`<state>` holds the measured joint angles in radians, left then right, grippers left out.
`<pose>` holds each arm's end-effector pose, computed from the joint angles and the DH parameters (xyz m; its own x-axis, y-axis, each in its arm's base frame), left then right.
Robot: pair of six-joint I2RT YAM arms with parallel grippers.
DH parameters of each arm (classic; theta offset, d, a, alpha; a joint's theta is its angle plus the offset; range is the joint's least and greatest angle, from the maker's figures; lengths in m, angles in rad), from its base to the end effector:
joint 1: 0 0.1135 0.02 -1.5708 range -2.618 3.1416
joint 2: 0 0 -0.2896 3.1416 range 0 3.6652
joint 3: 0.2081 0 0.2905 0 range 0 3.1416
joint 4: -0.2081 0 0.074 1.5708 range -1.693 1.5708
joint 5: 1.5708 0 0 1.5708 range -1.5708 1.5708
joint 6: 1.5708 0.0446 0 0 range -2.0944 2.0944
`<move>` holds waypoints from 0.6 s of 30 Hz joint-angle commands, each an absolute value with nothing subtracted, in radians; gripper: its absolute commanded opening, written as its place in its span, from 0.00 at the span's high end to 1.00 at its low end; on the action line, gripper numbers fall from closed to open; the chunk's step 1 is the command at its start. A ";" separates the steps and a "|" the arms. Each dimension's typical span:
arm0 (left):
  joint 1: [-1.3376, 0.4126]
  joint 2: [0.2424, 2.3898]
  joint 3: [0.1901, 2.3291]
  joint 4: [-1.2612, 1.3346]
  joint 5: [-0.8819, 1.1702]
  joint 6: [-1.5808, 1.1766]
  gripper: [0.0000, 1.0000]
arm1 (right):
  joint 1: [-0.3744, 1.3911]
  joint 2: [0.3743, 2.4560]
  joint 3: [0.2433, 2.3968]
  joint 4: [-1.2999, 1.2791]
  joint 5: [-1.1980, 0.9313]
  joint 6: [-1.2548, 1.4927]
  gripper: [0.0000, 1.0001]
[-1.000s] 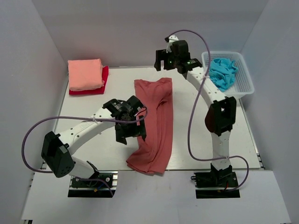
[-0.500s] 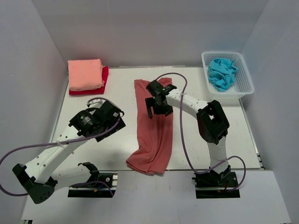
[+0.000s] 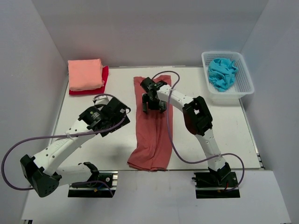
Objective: Fold and stack the t-shirts
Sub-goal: Rotate the tshirt 90 degrees, then grab the bottom of the folded rectangular tshirt with both arms
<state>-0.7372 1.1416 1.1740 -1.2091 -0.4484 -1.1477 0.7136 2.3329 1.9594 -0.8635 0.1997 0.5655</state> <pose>0.1799 -0.1373 0.3406 -0.7207 -0.4555 -0.5226 -0.4252 0.8858 -0.1858 0.4179 0.3501 0.1639 -0.9205 -0.1023 -0.3771 -0.1174 0.9929 0.0173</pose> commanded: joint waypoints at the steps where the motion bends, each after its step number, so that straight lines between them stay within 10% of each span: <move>1: -0.721 1.182 1.215 -1.135 -0.465 -1.085 0.00 | 0.673 2.457 2.035 -0.853 0.227 0.588 0.10; 8: -0.654 1.337 1.284 -1.101 -0.370 -0.950 0.00 | 0.586 2.617 2.295 -0.754 0.137 0.505 0.10; 18: -0.609 1.362 1.138 -0.997 -0.147 -0.868 0.00 | 0.563 2.303 2.140 -0.456 0.029 0.469 0.10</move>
